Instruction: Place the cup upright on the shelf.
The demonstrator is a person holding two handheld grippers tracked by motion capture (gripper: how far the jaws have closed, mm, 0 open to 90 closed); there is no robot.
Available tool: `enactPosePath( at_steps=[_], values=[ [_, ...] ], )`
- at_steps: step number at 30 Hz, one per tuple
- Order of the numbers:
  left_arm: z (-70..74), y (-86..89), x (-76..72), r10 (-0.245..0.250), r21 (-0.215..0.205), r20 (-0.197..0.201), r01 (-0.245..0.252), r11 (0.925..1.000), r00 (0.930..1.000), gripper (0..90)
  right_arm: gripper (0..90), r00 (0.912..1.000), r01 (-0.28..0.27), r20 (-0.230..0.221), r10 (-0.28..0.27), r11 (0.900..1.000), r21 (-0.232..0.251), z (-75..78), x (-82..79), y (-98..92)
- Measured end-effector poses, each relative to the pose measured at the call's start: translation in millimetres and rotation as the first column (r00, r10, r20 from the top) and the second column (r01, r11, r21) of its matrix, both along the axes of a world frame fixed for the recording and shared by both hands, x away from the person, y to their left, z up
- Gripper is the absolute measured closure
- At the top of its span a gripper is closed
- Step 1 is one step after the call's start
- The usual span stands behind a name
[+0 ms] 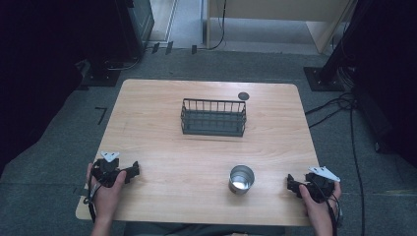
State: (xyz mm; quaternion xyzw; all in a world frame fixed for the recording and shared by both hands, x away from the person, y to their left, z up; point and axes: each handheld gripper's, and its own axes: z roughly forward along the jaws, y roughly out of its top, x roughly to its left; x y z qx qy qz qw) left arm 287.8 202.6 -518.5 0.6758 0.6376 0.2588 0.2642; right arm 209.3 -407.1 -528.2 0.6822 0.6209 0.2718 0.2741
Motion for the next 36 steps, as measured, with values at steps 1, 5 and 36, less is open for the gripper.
enactPosePath(
  at_steps=[1,5,36],
  values=[
    [0.0,0.0,0.0,0.000,0.000,0.000,0.000,1.0000,1.0000,0.0,0.0,1.0000,0.000,0.000,0.000,1.000,0.000,0.0,0.0,0.0],
    [-0.1,0.0,0.0,0.001,-0.001,0.001,-0.001,1.0000,1.0000,0.0,0.0,1.0000,0.001,-0.001,-0.001,1.000,0.000,0.1,0.0,0.0],
    [0.0,0.0,0.0,0.000,0.000,0.000,0.000,1.0000,1.0000,0.0,0.0,0.9894,-0.081,0.121,0.081,0.997,-0.007,49.5,-2.3,40.7]
  ],
)
